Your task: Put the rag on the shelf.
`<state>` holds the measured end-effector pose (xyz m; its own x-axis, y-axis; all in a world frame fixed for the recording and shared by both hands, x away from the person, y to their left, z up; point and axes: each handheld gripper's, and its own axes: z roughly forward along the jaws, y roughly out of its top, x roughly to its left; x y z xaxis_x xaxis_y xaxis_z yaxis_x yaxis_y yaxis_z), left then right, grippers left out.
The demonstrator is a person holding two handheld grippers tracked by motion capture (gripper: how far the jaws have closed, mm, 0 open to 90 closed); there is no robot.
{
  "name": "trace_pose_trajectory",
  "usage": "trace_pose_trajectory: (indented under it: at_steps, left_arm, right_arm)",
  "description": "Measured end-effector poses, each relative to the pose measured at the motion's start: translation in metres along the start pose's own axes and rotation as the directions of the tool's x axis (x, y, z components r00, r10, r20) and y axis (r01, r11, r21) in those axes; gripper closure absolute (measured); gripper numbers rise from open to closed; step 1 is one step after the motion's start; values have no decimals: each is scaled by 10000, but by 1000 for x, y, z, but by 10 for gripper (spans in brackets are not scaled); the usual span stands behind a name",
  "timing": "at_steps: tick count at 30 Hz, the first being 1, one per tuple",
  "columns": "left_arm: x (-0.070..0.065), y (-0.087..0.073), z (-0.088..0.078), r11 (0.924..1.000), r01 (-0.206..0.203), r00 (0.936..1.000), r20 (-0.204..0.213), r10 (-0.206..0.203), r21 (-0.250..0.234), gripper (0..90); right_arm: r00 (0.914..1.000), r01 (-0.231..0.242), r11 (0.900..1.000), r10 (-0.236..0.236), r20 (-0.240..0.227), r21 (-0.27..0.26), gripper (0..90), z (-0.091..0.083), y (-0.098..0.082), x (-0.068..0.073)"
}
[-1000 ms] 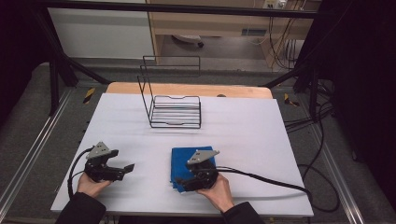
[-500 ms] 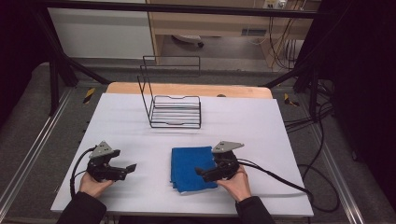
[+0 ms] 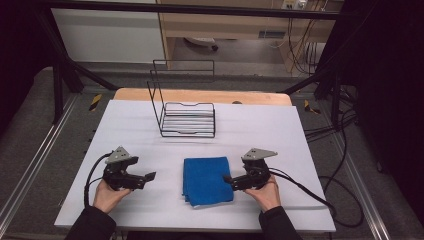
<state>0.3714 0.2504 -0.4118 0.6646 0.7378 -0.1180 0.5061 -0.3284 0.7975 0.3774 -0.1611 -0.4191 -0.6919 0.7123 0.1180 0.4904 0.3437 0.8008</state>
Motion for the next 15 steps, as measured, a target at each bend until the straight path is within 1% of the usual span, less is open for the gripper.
trace_pose_trajectory:
  at_steps: [2,8,11,12,15]
  left_arm:
    - [-4,6,4,10000,-58,10000,14,58,-10,67]
    - [-19,24,19,9994,-344,9993,119,344,43,67]
    - [-27,32,27,9990,-452,9988,204,451,52,67]
    - [-29,35,30,9987,-506,9985,227,504,71,68]
    - [-34,43,39,9980,-593,9982,108,590,207,69]
  right_arm:
    - [9999,-111,9999,111,130,23,15,-1,-1,-3]
    - [9994,-314,9995,313,166,64,18,-5,-6,-7]
    - [9994,-290,9996,290,171,-35,19,-6,-7,-8]
    - [9991,-361,9993,362,216,-43,19,-7,-7,-8]
    - [9992,-263,9996,264,285,-42,19,-7,-8,-8]
